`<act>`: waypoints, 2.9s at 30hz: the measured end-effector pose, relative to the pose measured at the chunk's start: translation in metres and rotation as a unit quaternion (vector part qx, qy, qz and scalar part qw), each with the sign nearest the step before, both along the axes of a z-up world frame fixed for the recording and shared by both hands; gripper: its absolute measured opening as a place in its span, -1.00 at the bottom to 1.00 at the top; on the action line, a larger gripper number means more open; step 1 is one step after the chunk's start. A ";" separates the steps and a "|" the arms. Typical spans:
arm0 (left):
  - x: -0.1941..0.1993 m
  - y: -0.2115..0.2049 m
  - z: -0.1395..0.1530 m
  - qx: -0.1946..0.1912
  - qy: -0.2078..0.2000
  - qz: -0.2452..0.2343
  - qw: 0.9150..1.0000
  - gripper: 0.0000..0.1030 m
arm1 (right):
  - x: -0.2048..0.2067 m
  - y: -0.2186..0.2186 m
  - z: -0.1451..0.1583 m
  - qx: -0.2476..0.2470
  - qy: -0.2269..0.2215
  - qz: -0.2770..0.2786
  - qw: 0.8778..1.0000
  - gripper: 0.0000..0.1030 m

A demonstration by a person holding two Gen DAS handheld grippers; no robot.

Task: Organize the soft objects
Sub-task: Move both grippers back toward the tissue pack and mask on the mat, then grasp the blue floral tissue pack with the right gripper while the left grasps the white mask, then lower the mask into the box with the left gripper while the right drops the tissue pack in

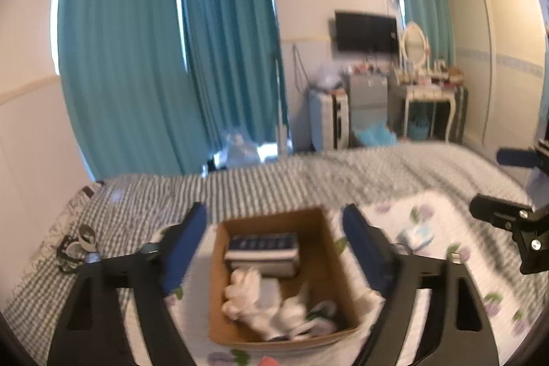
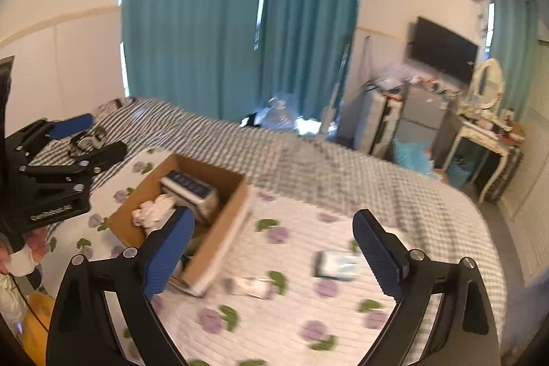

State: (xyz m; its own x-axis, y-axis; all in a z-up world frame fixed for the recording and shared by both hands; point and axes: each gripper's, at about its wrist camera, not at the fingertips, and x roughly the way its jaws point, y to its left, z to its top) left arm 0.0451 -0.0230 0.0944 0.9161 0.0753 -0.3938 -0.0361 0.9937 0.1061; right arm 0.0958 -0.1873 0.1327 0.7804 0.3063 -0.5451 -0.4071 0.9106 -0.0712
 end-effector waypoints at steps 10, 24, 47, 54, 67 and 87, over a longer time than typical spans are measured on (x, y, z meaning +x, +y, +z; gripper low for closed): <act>-0.003 -0.091 0.008 -0.010 0.003 -0.027 1.000 0.69 | -0.020 -0.121 0.026 0.053 -0.030 -0.079 0.995 0.93; 0.043 -0.145 -0.067 -0.039 0.069 0.001 0.997 0.69 | 0.035 -0.171 -0.031 0.031 -0.004 -0.079 0.996 0.93; 0.094 -0.137 -0.251 -0.016 0.213 0.119 0.970 0.66 | 0.137 -0.112 -0.228 0.046 0.146 -0.024 0.988 0.93; 0.102 -0.120 -0.258 -0.075 0.216 0.125 0.966 0.10 | 0.162 -0.101 -0.255 0.054 0.169 -0.030 0.984 0.93; 0.104 -0.117 -0.251 -0.098 0.208 0.112 0.967 0.05 | 0.148 -0.088 -0.251 0.028 0.131 -0.043 0.990 0.42; 0.027 -0.116 -0.069 -0.082 0.066 0.007 0.994 0.05 | 0.016 -0.096 -0.049 0.028 0.024 -0.050 0.998 0.42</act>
State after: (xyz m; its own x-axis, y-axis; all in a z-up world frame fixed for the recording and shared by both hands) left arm 0.0722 -0.1387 0.0257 0.8546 0.0133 -0.5191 -0.0473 0.9975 -0.0523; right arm 0.1113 -0.2837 0.0832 0.7817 0.2599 -0.5668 -0.3166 0.9486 -0.0016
